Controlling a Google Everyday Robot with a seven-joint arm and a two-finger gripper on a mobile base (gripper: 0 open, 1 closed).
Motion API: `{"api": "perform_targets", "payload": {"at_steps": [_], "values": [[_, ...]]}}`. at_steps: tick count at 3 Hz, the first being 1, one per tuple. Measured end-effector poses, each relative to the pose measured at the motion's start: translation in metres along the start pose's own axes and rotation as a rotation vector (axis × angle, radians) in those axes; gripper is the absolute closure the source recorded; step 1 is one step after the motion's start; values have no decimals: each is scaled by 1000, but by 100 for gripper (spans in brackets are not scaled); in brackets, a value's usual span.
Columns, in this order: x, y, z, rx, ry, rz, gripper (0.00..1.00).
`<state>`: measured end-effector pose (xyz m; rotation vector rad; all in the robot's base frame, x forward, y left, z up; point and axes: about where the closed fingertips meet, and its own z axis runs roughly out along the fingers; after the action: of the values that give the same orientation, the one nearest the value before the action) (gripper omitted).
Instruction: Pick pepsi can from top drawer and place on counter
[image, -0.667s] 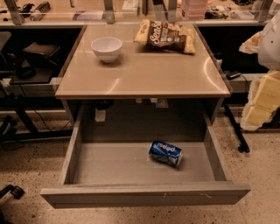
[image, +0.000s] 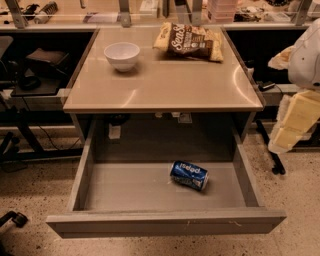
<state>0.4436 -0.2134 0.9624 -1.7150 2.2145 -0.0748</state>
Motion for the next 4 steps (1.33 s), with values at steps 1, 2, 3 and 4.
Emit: {"api": "perform_targets", "payload": {"at_steps": [1, 2, 3, 4], "values": [[-3, -2, 69, -79, -69, 7, 0], [-15, -8, 156, -162, -155, 48, 0], [-20, 2, 224, -218, -214, 106, 0], [-20, 0, 232, -217, -219, 112, 0]]}}
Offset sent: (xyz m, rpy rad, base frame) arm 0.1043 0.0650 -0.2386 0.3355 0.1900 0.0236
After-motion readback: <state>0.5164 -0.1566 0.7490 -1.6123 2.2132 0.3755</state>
